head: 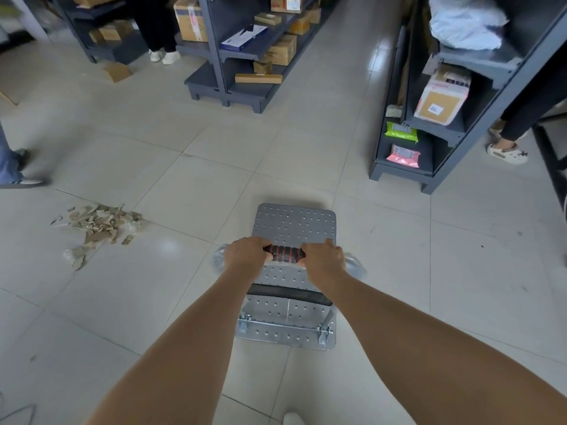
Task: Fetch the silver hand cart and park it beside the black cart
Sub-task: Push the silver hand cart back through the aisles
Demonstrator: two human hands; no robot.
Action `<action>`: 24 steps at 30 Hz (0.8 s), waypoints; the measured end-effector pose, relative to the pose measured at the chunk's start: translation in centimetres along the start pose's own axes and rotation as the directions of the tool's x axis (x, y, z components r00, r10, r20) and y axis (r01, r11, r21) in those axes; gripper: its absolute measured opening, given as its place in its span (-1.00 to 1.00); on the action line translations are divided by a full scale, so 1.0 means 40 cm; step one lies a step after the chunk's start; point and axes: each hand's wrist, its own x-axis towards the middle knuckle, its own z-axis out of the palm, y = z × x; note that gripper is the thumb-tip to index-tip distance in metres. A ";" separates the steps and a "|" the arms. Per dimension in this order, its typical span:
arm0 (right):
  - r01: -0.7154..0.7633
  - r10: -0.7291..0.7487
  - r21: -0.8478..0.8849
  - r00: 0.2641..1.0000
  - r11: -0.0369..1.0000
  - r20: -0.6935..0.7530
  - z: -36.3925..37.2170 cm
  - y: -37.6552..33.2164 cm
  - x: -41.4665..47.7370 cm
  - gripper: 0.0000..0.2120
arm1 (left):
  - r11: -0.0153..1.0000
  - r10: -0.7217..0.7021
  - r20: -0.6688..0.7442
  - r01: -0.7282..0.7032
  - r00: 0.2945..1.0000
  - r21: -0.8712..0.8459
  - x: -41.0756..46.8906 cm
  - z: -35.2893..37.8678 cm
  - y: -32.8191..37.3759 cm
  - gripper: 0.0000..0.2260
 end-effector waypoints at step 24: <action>-0.157 0.149 0.127 0.987 0.979 0.067 -0.097 0.129 0.233 -0.69 | 0.954 0.208 0.018 -0.207 0.978 0.219 0.245 -0.062 0.117 -0.68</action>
